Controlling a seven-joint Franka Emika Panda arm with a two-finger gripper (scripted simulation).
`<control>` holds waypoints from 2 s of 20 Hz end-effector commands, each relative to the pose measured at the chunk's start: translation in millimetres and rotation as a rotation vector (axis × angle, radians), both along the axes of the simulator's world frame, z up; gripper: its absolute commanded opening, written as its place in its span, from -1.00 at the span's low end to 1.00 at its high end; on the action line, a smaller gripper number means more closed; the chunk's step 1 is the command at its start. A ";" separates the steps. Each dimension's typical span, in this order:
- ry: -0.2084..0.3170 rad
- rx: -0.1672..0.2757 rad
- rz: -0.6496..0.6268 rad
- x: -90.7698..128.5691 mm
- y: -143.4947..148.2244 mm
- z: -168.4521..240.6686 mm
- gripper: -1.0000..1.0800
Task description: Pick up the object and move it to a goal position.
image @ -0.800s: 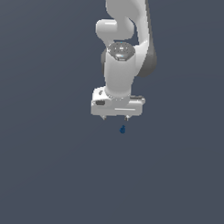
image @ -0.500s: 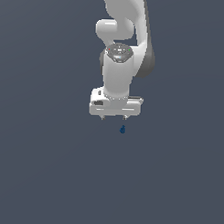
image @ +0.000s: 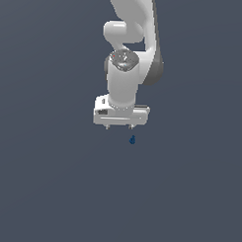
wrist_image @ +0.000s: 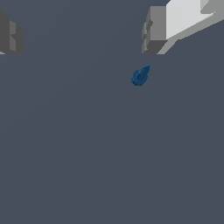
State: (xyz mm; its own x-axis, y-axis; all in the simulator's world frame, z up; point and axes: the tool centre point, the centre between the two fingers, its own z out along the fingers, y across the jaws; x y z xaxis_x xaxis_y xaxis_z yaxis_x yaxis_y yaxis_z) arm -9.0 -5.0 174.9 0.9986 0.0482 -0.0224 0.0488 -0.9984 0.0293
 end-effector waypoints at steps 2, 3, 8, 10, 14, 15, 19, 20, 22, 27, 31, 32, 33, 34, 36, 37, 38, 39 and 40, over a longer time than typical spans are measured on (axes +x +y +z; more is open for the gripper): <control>0.001 0.000 0.016 -0.6 1.3 -2.0 0.92; 0.001 0.000 0.025 -0.8 2.1 -3.1 0.92; 0.001 0.002 0.092 -2.7 8.2 -11.4 0.92; 0.001 0.003 0.131 -4.0 11.7 -16.1 0.92; 0.001 0.007 0.227 -7.3 20.5 -27.6 0.92; 0.001 0.008 0.255 -8.3 23.2 -30.9 0.92; 0.000 0.014 0.384 -13.5 35.4 -45.7 0.92; -0.001 0.016 0.417 -15.0 38.6 -49.4 0.92; -0.002 0.020 0.479 -17.9 44.6 -56.3 0.92; -0.005 0.028 0.605 -24.1 57.0 -69.7 0.92; -0.007 0.032 0.674 -27.9 64.0 -76.9 0.92; -0.007 0.033 0.687 -28.6 65.3 -78.2 0.92; -0.008 0.034 0.698 -29.2 66.5 -79.4 0.92; -0.008 0.035 0.708 -29.8 67.4 -80.3 0.92; -0.009 0.036 0.721 -30.6 68.8 -81.7 0.92; -0.009 0.036 0.726 -30.8 69.3 -82.2 0.92; -0.009 0.037 0.728 -31.0 69.5 -82.4 0.92; -0.009 0.037 0.729 -31.0 69.7 -82.5 0.92; -0.008 0.036 0.724 -30.8 69.2 -82.2 0.92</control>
State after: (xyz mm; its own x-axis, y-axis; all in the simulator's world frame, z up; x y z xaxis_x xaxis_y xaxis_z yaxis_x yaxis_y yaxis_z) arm -39.9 64.3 92.6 0.7161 0.6980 -0.0009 0.6980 -0.7161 -0.0003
